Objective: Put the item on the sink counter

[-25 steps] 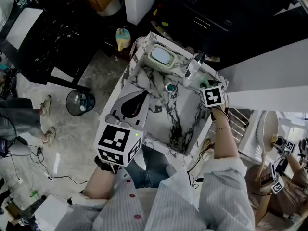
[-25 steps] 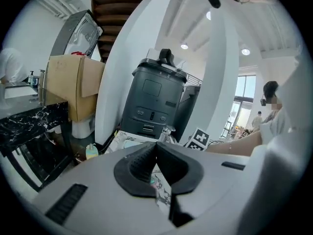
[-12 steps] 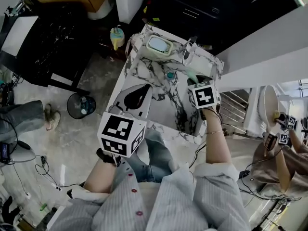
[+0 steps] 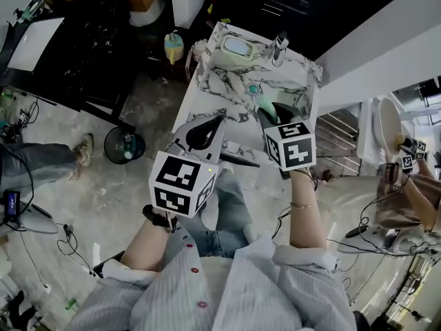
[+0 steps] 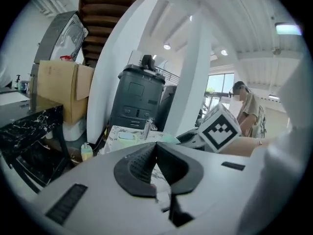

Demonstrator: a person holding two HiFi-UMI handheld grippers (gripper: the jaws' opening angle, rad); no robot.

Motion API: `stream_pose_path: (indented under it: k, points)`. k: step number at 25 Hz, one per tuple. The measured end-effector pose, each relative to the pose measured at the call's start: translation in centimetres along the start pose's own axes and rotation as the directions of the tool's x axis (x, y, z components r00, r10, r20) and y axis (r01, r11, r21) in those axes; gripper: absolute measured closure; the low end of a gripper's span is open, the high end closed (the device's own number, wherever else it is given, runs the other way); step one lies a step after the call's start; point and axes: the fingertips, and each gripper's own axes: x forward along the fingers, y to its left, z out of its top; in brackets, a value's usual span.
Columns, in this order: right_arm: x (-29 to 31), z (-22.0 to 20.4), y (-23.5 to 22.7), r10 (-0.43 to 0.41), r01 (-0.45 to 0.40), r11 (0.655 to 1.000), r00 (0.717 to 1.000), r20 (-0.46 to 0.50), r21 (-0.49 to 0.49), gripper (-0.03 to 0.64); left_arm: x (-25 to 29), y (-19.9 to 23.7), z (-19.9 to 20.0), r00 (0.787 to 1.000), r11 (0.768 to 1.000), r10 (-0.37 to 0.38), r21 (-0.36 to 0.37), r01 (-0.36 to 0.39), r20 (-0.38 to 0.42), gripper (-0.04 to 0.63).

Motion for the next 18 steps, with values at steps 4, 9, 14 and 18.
stream_pose_path:
  k: [4,9,14,18]
  points:
    - [-2.4,-0.1,4.7,0.031,-0.033,0.999,0.998,0.06,0.032,0.486,-2.8,-0.1,-1.7,1.0,1.0,-0.006,0.005,0.006,-0.007,0.58]
    - [-3.9,-1.4,8.9,0.056,-0.059,0.997,0.996,0.071,0.05,0.486,-5.2,-0.1,-3.8,0.999,1.0,-0.007,-0.007,0.007,-0.033,0.58]
    - [-4.5,-3.1,11.5,0.089,-0.097,0.99,0.993,0.078,0.1,0.486,-6.7,-0.1,-5.7,0.998,0.999,0.005,-0.034,-0.007,-0.055,0.58]
    - [-5.1,-4.3,12.4,0.104,-0.113,0.987,0.991,0.085,0.113,0.486,-7.4,-0.2,-6.6,0.998,0.998,0.034,-0.052,-0.036,-0.052,0.58]
